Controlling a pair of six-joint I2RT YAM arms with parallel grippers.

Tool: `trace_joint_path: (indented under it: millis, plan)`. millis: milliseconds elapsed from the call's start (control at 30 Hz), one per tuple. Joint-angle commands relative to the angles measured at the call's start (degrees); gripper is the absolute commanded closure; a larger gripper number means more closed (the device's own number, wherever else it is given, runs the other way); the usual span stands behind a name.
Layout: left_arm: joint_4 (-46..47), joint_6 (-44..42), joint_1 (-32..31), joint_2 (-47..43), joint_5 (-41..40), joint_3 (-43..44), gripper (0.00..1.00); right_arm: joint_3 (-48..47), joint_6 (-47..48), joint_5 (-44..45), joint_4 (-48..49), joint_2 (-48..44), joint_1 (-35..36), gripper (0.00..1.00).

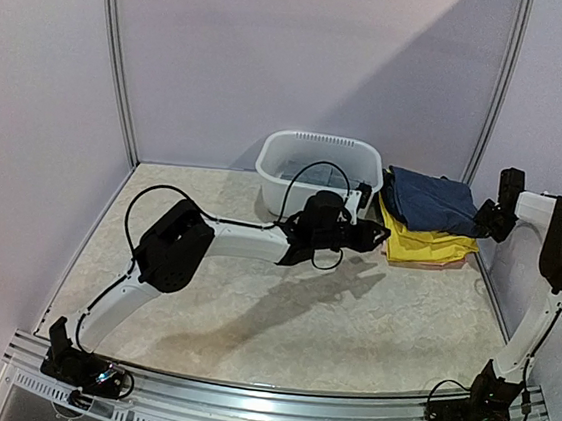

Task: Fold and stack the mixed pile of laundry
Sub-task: Smooth out the square-folded tank top at the corner of the board.

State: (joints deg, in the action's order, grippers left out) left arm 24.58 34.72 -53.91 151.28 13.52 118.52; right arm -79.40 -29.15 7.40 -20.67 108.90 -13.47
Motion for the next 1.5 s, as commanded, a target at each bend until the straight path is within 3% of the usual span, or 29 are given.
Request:
trace_joint_path:
  millis: [0, 167, 467, 667, 800, 1067, 1200, 1467]
  plan:
    - [1.3, -2.0, -0.6, -5.3, 0.0, -4.6, 0.62, 0.1, 1.4, 0.5, -2.7, -7.3, 2.9, 0.37]
    - [2.1, -3.3, -0.3, -10.8, -0.8, -12.5, 0.62, 0.6, 2.1, 0.5, -3.7, -12.8, 6.9, 0.35]
    - [3.5, -5.9, 1.1, -22.7, -4.4, -29.9, 0.62, 5.4, 2.7, -3.8, 0.8, -11.9, 16.4, 0.67]
    - [6.3, -6.1, 1.8, -28.0, -6.2, -39.8, 0.62, 6.4, 0.8, -6.8, 4.8, -6.8, 22.3, 0.78]
    - [7.4, -5.7, 2.4, -29.6, -6.8, -43.2, 0.62, 5.0, -0.4, -10.7, 7.1, -2.2, 25.8, 0.79]
    - [7.7, -5.5, 3.3, -31.2, -6.8, -46.6, 0.63, 1.0, -1.8, -11.4, 6.6, 5.8, 26.2, 0.79]
    - [7.5, -5.6, 3.4, -32.0, -6.8, -47.4, 0.63, 0.4, -1.5, -7.8, 3.3, 4.2, 26.4, 0.76]
    - [2.3, -8.2, 3.8, -35.0, -8.1, -47.2, 0.55, 0.3, 1.8, 0.0, -4.8, -6.7, 26.5, 0.56]
